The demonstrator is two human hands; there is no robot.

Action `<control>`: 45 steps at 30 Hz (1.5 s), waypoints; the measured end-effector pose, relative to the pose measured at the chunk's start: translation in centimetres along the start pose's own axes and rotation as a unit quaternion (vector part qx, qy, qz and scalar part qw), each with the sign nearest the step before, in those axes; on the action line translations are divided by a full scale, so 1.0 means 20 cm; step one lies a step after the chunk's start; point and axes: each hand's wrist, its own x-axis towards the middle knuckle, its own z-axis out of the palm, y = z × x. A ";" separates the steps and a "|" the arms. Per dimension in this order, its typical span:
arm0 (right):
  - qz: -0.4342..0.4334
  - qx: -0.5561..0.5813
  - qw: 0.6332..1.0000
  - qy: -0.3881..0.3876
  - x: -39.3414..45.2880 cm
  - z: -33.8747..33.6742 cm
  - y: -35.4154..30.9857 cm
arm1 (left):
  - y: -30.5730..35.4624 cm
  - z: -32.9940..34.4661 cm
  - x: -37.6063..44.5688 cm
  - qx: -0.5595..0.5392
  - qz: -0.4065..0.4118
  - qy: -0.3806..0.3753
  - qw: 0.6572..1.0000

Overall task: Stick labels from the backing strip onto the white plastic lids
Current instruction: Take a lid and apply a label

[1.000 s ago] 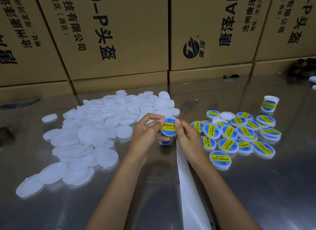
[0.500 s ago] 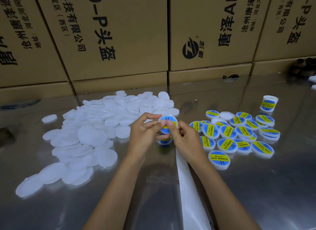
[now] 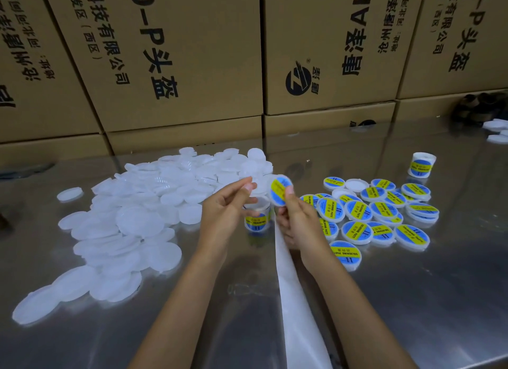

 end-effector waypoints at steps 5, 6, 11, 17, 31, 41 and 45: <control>0.096 0.212 0.969 0.082 0.04 -0.09 -0.04 | -0.07 -0.02 0.03 0.237 0.045 0.056 0.969; 0.105 0.241 0.961 0.091 0.04 -0.10 -0.04 | -0.09 -0.03 0.04 0.266 0.039 0.043 0.962; 0.125 0.328 0.928 0.123 0.04 -0.12 -0.02 | -0.16 -0.02 0.04 0.342 0.041 -0.031 0.938; 0.134 0.330 0.925 0.132 0.05 -0.13 -0.01 | -0.21 -0.01 0.05 0.309 0.042 -0.072 0.947; 0.093 0.129 0.975 0.153 0.04 -0.08 -0.02 | -0.15 -0.34 0.10 0.618 0.031 0.119 0.777; -0.107 -0.063 0.982 0.145 0.01 -0.04 0.00 | -0.04 -0.28 0.10 0.334 0.069 0.200 0.918; -0.247 -0.173 0.949 0.091 -0.03 0.02 0.00 | 0.03 -0.17 0.08 0.065 -0.041 0.062 0.995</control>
